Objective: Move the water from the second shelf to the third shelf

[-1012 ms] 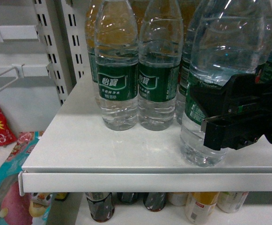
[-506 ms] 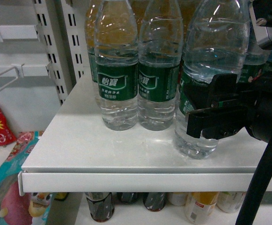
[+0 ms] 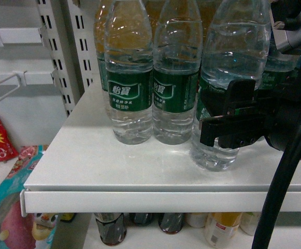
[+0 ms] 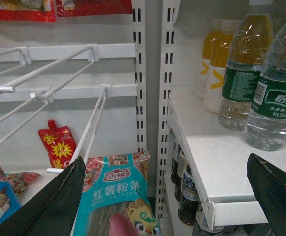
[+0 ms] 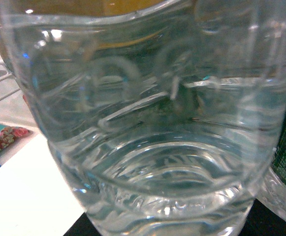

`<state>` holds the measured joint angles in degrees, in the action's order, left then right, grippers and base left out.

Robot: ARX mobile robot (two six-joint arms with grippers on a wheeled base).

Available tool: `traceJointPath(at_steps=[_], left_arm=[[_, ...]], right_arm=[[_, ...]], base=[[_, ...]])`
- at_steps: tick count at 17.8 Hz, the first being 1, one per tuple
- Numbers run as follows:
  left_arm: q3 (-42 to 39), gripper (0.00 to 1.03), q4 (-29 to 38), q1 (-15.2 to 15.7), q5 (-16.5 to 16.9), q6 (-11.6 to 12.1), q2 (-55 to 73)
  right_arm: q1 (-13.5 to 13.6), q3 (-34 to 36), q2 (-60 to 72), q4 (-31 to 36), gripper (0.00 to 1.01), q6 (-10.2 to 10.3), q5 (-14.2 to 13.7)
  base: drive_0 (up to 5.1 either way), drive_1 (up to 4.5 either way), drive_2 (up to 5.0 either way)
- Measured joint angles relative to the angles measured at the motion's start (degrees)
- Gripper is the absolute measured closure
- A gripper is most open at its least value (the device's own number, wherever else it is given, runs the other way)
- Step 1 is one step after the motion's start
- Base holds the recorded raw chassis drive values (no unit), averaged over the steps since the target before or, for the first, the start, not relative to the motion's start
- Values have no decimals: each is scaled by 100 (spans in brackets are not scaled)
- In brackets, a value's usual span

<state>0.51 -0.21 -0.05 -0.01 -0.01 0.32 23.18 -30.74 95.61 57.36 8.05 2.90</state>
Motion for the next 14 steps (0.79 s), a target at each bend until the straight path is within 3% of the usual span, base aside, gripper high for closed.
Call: traceJointPath(at_steps=[8,13,14], left_arm=[[0,5,0,0,0,0,0],[0,5,0,0,0,0,0],[0,5,0,0,-2,0,0]], right_arm=[[-46,-4,68,76,60,0,37],[-184,-4,26,55,5,-66,9],[-188,-7,-4,63,1,-63,4]], base=[[0,0,0],[0,0,0],[0,0,0]])
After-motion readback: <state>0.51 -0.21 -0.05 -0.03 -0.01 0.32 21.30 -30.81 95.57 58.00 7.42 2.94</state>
